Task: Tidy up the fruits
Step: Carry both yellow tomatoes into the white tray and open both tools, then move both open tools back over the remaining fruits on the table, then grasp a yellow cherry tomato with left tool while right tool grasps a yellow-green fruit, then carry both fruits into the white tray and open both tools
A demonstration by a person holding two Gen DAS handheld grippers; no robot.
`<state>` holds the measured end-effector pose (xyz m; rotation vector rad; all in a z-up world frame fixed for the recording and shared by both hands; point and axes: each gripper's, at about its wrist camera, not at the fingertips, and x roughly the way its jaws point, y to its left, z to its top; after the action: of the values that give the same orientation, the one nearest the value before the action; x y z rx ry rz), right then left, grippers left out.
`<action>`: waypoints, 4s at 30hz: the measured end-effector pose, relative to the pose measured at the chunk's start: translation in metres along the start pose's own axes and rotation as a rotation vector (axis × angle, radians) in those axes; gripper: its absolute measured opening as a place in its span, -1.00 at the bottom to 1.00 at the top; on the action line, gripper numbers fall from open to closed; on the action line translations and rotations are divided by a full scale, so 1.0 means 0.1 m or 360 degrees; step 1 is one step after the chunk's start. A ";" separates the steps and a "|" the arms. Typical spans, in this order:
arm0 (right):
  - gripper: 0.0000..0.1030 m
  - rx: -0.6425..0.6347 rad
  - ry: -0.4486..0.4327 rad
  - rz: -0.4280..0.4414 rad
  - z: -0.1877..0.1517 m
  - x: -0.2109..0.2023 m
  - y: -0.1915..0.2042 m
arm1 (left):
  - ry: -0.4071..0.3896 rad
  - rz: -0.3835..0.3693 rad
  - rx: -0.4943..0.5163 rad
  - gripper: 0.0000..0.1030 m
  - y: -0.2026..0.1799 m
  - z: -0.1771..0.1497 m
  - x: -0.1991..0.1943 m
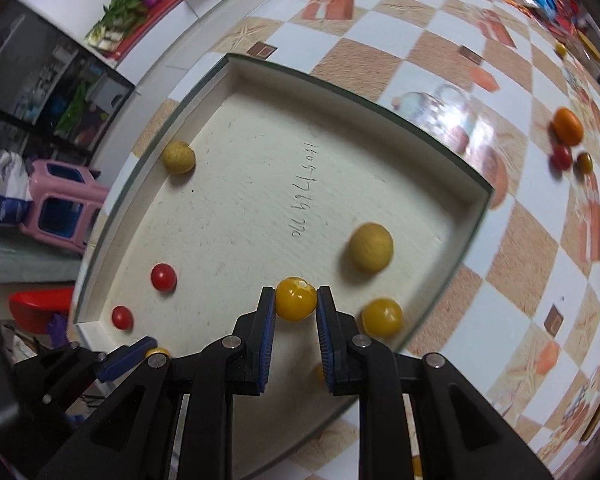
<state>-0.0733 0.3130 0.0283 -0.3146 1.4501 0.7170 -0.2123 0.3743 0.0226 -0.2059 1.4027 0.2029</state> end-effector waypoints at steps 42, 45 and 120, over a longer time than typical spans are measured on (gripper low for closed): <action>0.99 0.0495 -0.0237 -0.0024 -0.61 -0.98 -0.95 | -0.0062 -0.0014 0.0385 0.64 -0.86 0.23 -0.50; 0.99 0.0596 -0.0226 -0.0091 -0.97 -1.04 -1.23 | -0.0083 -0.0039 0.0459 0.64 -0.98 0.34 -0.53; -0.47 0.0738 -0.0163 -0.0062 -2.21 -0.85 -1.68 | 0.0086 -0.0330 0.0712 -0.57 -1.88 0.29 -0.31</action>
<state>-0.1407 0.0315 0.0451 0.0517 1.4609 0.3435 -0.1409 0.1999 0.0622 0.0153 1.4328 -0.2895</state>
